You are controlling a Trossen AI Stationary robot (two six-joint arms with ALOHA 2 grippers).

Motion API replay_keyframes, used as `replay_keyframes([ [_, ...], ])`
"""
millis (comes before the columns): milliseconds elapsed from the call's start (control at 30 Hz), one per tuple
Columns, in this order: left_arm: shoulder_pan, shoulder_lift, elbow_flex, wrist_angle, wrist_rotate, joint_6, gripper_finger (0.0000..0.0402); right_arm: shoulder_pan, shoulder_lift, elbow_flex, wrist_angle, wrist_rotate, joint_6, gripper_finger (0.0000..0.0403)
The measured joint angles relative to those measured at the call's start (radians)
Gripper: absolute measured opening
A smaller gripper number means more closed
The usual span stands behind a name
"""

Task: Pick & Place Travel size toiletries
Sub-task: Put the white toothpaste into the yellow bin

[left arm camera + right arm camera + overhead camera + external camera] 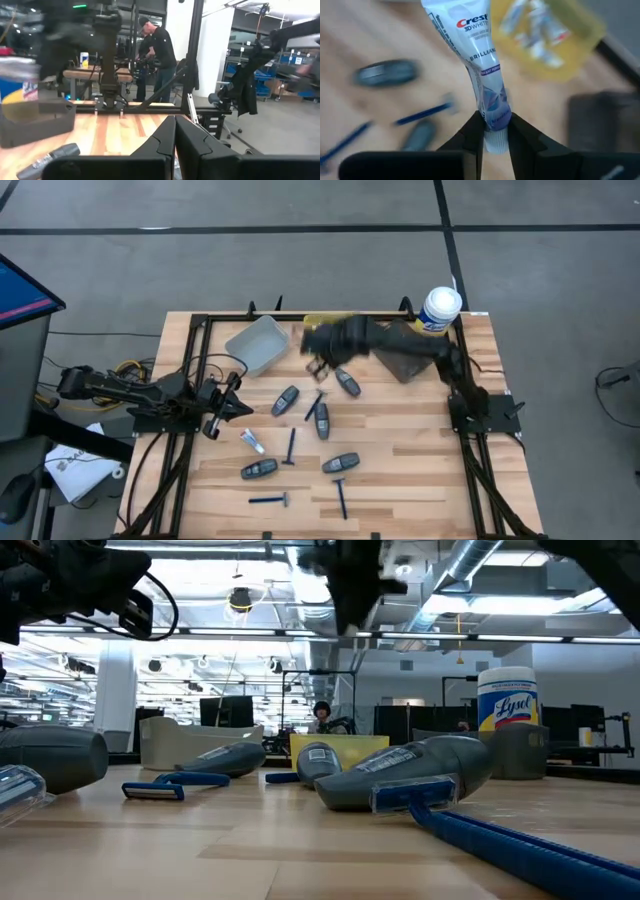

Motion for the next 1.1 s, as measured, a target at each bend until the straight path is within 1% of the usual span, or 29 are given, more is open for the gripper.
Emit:
replay_keyframes([
  [100, 0.000, 0.000, 0.000, 0.000, 0.000, 0.066, 0.0001, -0.132, 0.004, 0.000, -0.007, -0.003, -0.140, 0.0054],
  [233, 0.000, 0.000, 0.000, 0.000, 0.000, 0.065, 0.0001, -0.286, 0.017, -0.002, 0.015, -0.034, -0.291, 0.0054],
  [333, 0.000, 0.000, 0.000, 0.001, 0.000, 0.063, 0.0001, -0.365, 0.022, 0.001, 0.080, -0.059, -0.342, 0.0055],
  [433, 0.000, 0.000, 0.000, 0.003, 0.000, 0.063, 0.0001, -0.424, 0.031, -0.002, 0.086, -0.096, -0.369, 0.0055],
  [567, 0.000, 0.000, 0.000, 0.006, 0.000, 0.055, 0.0001, -0.451, 0.064, 0.000, 0.100, -0.100, -0.387, 0.0055],
  [633, 0.000, 0.000, 0.000, 0.008, 0.000, 0.022, 0.0001, -0.450, 0.089, -0.007, 0.109, -0.119, -0.415, 0.0055],
  [700, 0.000, 0.000, 0.000, 0.016, -0.001, -0.042, 0.0001, -0.439, 0.110, -0.014, 0.148, -0.136, -0.421, 0.0055],
  [767, 0.000, 0.000, 0.000, 0.027, -0.006, -0.131, 0.0001, -0.441, 0.118, -0.025, 0.111, -0.149, -0.451, 0.0056],
  [833, 0.000, 0.003, 0.000, 0.029, -0.010, -0.246, 0.0001, -0.424, 0.131, -0.025, 0.157, -0.139, -0.469, 0.0056],
  [900, 0.000, 0.003, 0.000, 0.029, -0.025, -0.372, 0.0001, -0.423, 0.138, -0.032, 0.135, -0.138, -0.470, 0.0056],
  [1033, 0.000, 0.009, 0.000, 0.031, -0.092, -0.483, 0.0001, -0.409, 0.167, -0.034, 0.137, -0.141, -0.481, 0.0056],
  [1100, 0.000, 0.012, 0.000, 0.032, -0.121, -0.508, 0.0001, -0.408, 0.176, -0.050, 0.133, -0.142, -0.499, 0.0056],
])
